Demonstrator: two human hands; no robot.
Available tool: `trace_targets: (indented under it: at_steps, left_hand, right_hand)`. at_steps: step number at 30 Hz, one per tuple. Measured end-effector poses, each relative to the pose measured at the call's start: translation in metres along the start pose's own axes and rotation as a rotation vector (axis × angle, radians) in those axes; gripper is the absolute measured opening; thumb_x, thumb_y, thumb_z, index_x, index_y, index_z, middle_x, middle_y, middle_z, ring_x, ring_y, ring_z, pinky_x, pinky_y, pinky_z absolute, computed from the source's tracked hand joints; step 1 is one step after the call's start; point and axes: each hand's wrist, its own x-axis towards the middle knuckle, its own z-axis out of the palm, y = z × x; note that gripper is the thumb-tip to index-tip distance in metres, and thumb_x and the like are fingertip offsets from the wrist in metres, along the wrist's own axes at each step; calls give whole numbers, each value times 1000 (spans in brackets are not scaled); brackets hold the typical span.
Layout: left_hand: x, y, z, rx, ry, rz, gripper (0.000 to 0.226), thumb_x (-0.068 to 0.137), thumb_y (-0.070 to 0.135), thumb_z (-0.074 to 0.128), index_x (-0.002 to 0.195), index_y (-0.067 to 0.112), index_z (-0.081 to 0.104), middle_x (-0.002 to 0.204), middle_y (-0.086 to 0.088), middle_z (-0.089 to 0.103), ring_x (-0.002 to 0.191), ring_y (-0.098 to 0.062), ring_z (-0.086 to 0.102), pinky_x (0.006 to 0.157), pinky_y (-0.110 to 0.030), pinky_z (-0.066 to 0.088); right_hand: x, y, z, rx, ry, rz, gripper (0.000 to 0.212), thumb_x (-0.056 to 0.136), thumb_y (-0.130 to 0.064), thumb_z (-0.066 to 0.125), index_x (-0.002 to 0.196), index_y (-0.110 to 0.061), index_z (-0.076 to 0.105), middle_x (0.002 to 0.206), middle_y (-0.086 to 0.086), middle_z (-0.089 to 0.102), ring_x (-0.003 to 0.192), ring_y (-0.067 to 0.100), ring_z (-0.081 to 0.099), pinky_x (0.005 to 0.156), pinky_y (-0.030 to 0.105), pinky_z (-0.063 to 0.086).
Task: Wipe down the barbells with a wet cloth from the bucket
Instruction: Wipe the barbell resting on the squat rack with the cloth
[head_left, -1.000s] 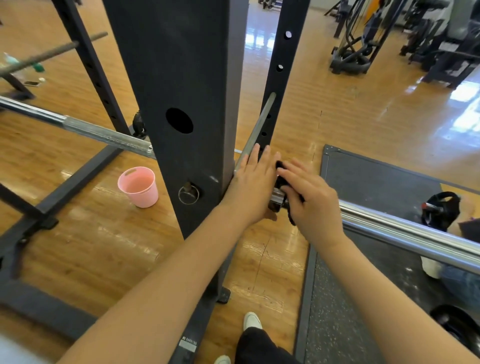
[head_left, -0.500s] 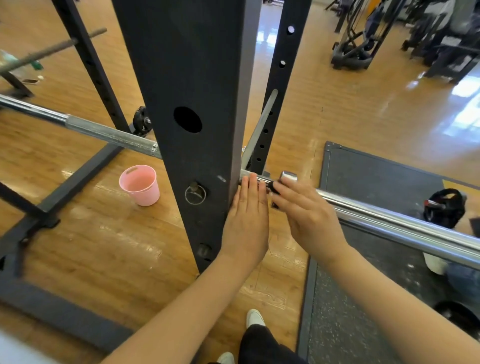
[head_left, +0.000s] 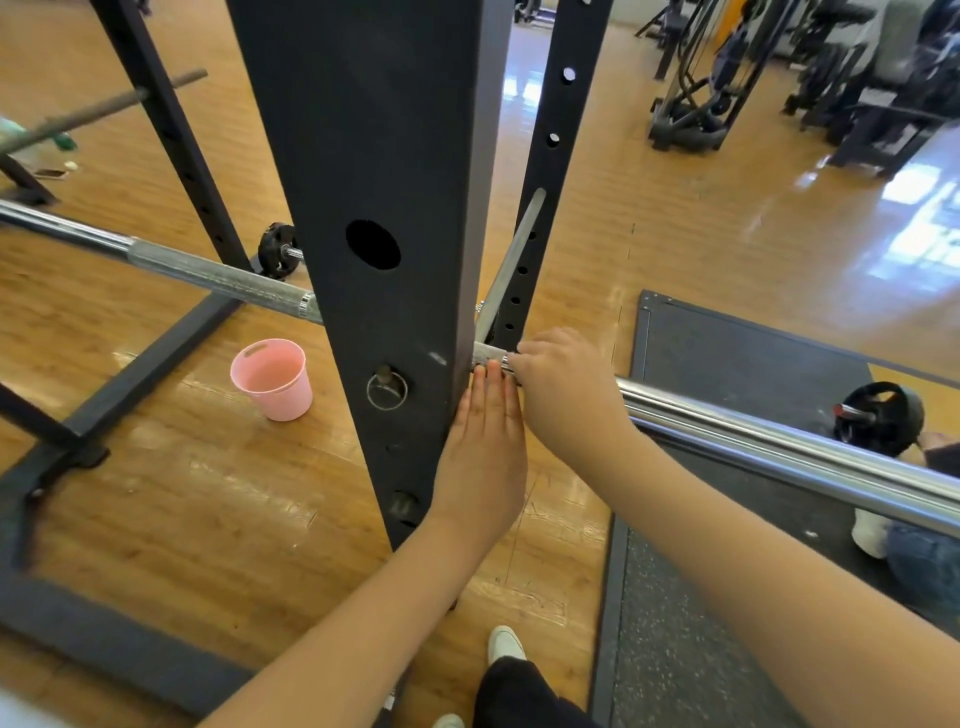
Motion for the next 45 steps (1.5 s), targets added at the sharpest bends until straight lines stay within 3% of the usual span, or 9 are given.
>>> trace_targets:
  at_steps: [4,7,12,18,23,30,35,38,45]
  left_hand:
    - [-3,-3,4,-34,-122,57,72,100,23,30,135,-6,-26,141,-21,-31,144,-34,-12,107,-37,-15]
    - [-2,-3,-1,-79,-132,47,75,101,23,32,132,-1,-31,150,-19,-26,144,-31,-16,103,-36,-22]
    - [-4,-3,-3,-117,-128,47,77,100,21,36,135,-2,-28,149,-20,-29,142,-31,-19,105,-36,-19]
    - [-4,0,-9,-337,-104,13,81,92,12,45,136,2,-23,155,-19,-16,144,-28,-14,108,-31,-16]
    - [4,16,-4,-310,142,10,86,72,5,69,143,-9,22,150,-27,23,140,-33,14,111,-44,14]
    - [19,34,-9,-159,209,147,68,79,18,28,142,-7,25,150,-25,27,141,-35,22,113,-42,16]
    - [21,37,-5,-21,135,199,71,77,22,43,141,-7,31,149,-26,29,139,-39,26,113,-44,17]
    - [20,49,-10,-8,173,257,66,80,21,29,139,-5,36,147,-24,35,138,-37,30,113,-44,17]
    - [18,75,-1,-19,130,276,73,79,22,41,145,-4,23,152,-22,25,142,-35,22,115,-42,9]
  right_hand:
    - [-18,5,8,108,184,-54,14,70,1,72,81,-7,75,82,7,71,88,29,67,85,41,51]
    - [-11,-3,10,187,257,-5,17,60,8,77,73,-2,73,76,11,70,77,32,67,72,45,55]
    - [-32,6,21,228,302,0,26,68,6,73,91,-6,74,96,11,72,97,31,66,89,43,50]
    - [-99,40,34,220,546,347,36,71,15,72,104,2,69,108,18,67,102,34,65,95,41,41]
    - [-67,19,35,276,627,304,29,79,8,65,108,4,67,111,20,66,106,33,63,94,44,47]
    - [-98,47,54,180,649,269,28,88,-4,48,106,1,69,113,17,66,108,31,61,97,39,47]
    - [-136,78,53,170,721,466,30,90,-7,44,104,3,69,111,16,67,106,32,63,94,40,48]
    - [-129,74,45,203,741,605,25,86,-3,52,103,3,69,104,17,69,100,34,65,92,36,44]
    - [-101,57,43,157,672,355,30,87,-9,45,101,1,70,104,17,69,98,32,66,90,37,47]
